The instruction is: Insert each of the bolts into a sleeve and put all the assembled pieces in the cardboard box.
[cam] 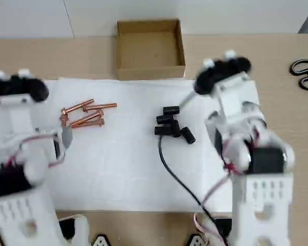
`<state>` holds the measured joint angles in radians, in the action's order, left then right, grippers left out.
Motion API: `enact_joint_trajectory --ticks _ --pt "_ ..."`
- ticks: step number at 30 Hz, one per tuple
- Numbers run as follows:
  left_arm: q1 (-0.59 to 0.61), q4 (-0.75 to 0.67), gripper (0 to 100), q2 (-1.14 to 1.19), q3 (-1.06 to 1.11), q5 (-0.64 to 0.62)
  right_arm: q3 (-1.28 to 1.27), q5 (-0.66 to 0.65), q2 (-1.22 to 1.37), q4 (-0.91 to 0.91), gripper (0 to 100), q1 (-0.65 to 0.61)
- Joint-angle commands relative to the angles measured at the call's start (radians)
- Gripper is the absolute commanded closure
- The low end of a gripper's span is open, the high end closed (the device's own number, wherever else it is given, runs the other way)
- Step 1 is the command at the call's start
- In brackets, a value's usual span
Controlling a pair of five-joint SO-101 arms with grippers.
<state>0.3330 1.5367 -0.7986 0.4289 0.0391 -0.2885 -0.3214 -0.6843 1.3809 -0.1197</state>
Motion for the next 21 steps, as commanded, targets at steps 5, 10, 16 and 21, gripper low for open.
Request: enact_joint_trajectory --ticks 5,10,16,21 --pt "0.002 0.032 76 0.417 -0.136 0.009 0.155 0.012 0.414 0.041 75.3 -0.14" --pt "0.002 0.025 76 0.597 -0.154 0.006 0.155 0.017 0.541 0.005 75.3 -0.145" --pt "0.002 0.003 76 0.704 -0.203 0.006 0.15 0.035 0.627 -0.067 75.3 -0.145" --pt "0.0 0.003 76 0.723 -0.219 0.006 0.15 0.087 0.734 -0.143 75.3 -0.14"
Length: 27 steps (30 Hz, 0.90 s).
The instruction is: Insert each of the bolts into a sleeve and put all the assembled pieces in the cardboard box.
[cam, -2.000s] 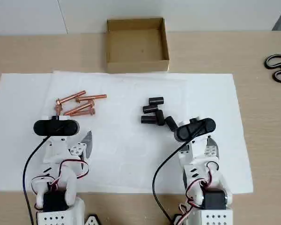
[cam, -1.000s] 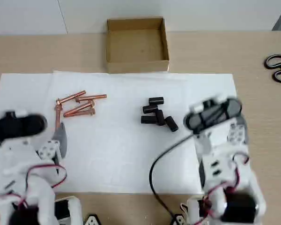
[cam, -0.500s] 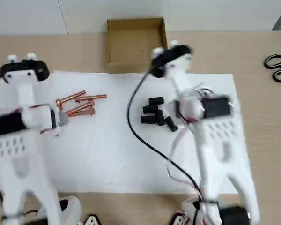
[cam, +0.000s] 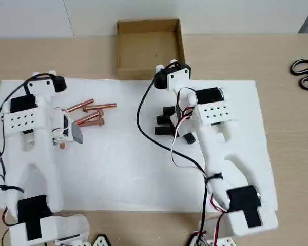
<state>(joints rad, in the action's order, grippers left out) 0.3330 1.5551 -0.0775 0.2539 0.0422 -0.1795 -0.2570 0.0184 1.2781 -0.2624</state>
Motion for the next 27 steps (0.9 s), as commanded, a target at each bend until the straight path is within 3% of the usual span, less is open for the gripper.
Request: enact_joint_trajectory --ticks 1,18,27 --pt "0.0 -0.015 76 0.002 -0.044 0.003 0.043 0.023 0.056 -0.053 75.3 -0.001" --pt "0.002 -0.029 76 0.005 -0.044 0.009 0.046 0.025 0.271 -0.119 75.7 0.004" --pt "0.002 -0.029 76 0.005 -0.044 0.009 0.046 0.017 0.288 -0.119 94.3 0.005"
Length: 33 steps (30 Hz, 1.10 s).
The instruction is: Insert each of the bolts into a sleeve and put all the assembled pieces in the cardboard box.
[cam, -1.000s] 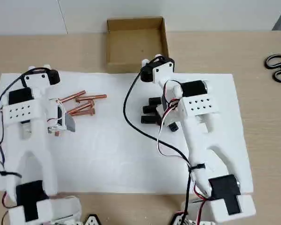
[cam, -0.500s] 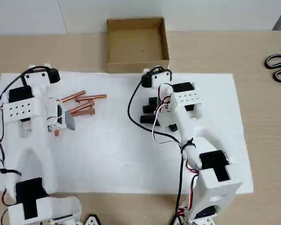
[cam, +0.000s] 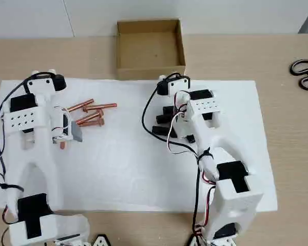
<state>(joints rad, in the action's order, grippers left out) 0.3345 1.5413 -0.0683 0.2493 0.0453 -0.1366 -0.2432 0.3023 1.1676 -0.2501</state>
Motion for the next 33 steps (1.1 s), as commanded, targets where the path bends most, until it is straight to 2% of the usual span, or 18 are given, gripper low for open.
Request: enact_joint_trajectory --ticks 1,9,16,19,26,33 --pt "0.0 -0.015 76 -0.005 -0.039 0.006 0.003 0.003 0.002 -0.007 95.3 -0.007" --pt "-0.003 -0.009 76 -0.011 -0.039 0.006 0.014 0.003 -0.002 0.002 96.3 0.007" --pt "-0.075 0.012 76 -0.011 -0.041 0.006 0.206 0.009 0.008 0.237 95.9 0.058" --pt "-0.101 0.012 76 -0.011 -0.041 0.005 0.207 0.009 0.008 0.243 95.5 0.062" --pt "-0.106 0.012 76 -0.011 -0.041 0.003 0.207 0.011 0.01 0.243 86.3 0.062" --pt "-0.106 0.014 76 -0.011 -0.041 0.003 0.206 0.046 0.01 0.243 85.9 0.062"
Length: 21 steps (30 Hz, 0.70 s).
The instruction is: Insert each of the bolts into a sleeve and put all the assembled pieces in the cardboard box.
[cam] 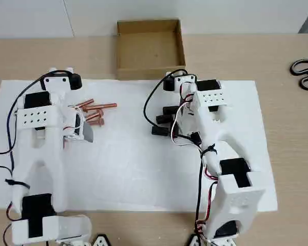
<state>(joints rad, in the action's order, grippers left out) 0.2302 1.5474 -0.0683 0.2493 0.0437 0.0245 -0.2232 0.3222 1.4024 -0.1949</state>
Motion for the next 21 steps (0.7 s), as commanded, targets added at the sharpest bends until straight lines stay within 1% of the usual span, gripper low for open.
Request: enact_joint_trajectory --ticks 1,6,12,18,19,21 --pt "-0.002 0.008 76 -0.012 -0.041 0.005 0.044 0.029 -0.008 0.008 85.9 0.007" --pt "-0.002 0.008 76 -0.012 -0.041 0.005 0.002 0.031 -0.002 -0.012 85.9 0.007" --pt "-0.002 0.008 76 -0.012 -0.041 0.006 -0.038 0.032 0.064 -0.059 85.9 0.007" --pt "-0.002 0.008 76 -0.012 -0.041 0.006 -0.037 0.034 0.101 -0.059 86.4 0.007" --pt "-0.002 0.008 76 -0.012 -0.041 0.006 -0.037 0.032 0.101 -0.059 87.2 0.007" --pt "-0.002 0.008 76 -0.012 -0.041 0.006 -0.035 0.026 0.099 -0.059 92.8 0.007"
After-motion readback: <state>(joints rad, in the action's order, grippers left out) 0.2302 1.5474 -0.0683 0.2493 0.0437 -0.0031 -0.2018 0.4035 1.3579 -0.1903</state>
